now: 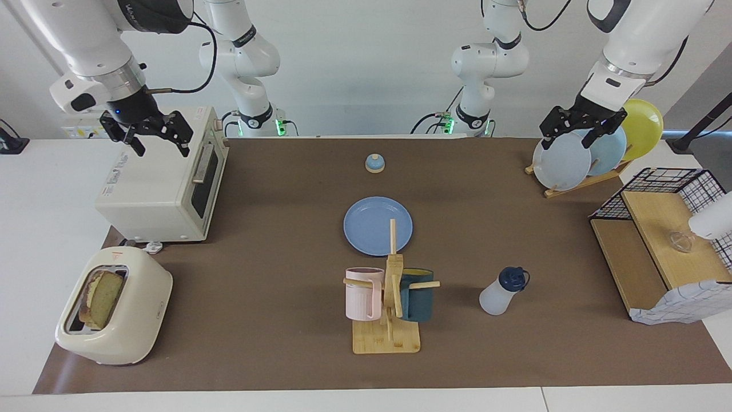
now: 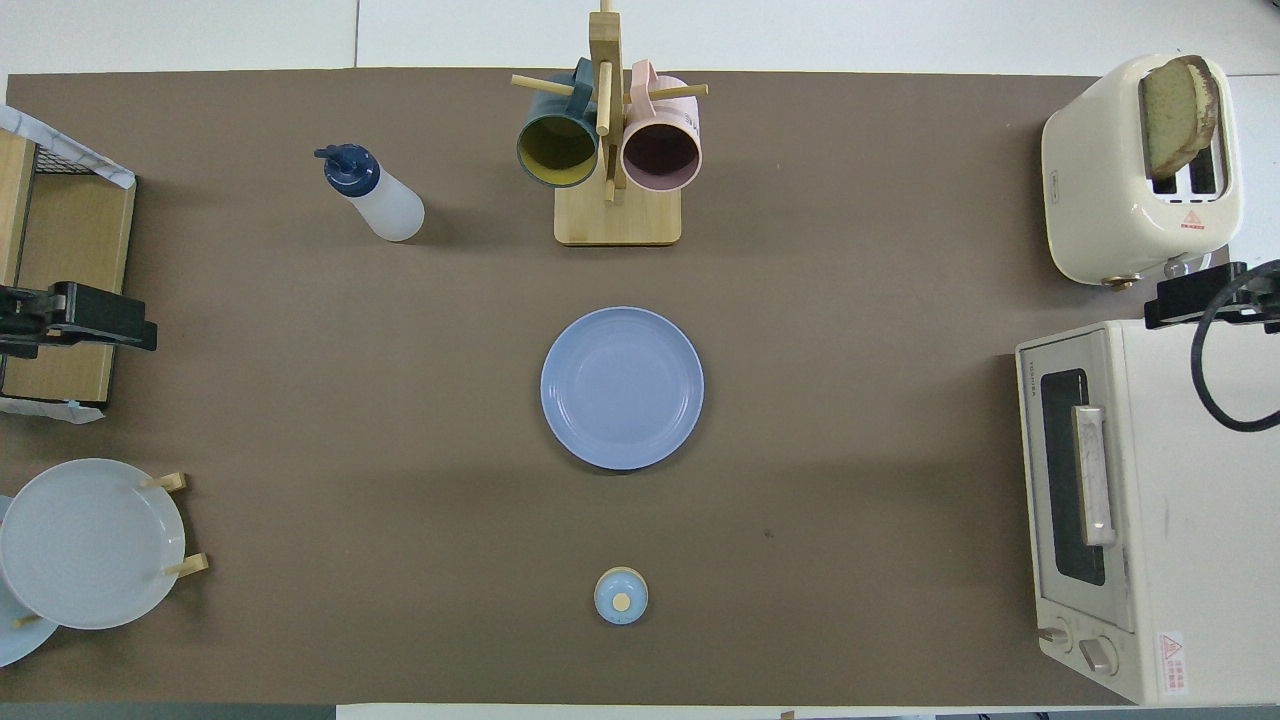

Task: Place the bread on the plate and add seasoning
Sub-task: 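Move the left arm out toward the blue-capped seasoning bottle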

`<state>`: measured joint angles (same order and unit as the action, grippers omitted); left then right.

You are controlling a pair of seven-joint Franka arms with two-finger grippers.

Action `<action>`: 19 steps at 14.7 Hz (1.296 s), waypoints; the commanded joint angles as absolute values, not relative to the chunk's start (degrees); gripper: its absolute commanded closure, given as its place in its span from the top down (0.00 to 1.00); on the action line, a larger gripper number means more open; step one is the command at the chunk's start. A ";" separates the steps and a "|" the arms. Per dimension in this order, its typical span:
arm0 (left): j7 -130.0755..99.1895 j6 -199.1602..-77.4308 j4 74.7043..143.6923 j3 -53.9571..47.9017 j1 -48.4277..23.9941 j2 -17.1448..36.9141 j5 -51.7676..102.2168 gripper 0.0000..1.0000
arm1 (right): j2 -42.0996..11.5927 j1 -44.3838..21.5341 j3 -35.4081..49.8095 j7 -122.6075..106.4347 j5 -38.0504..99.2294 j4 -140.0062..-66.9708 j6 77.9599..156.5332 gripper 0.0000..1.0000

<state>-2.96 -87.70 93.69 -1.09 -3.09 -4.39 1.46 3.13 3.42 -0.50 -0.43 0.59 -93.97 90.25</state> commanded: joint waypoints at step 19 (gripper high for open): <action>-12.90 -120.36 117.83 -1.85 -7.91 -12.39 1.41 1.00 | -11.31 7.47 -1.14 -11.41 -1.84 -76.67 92.20 1.00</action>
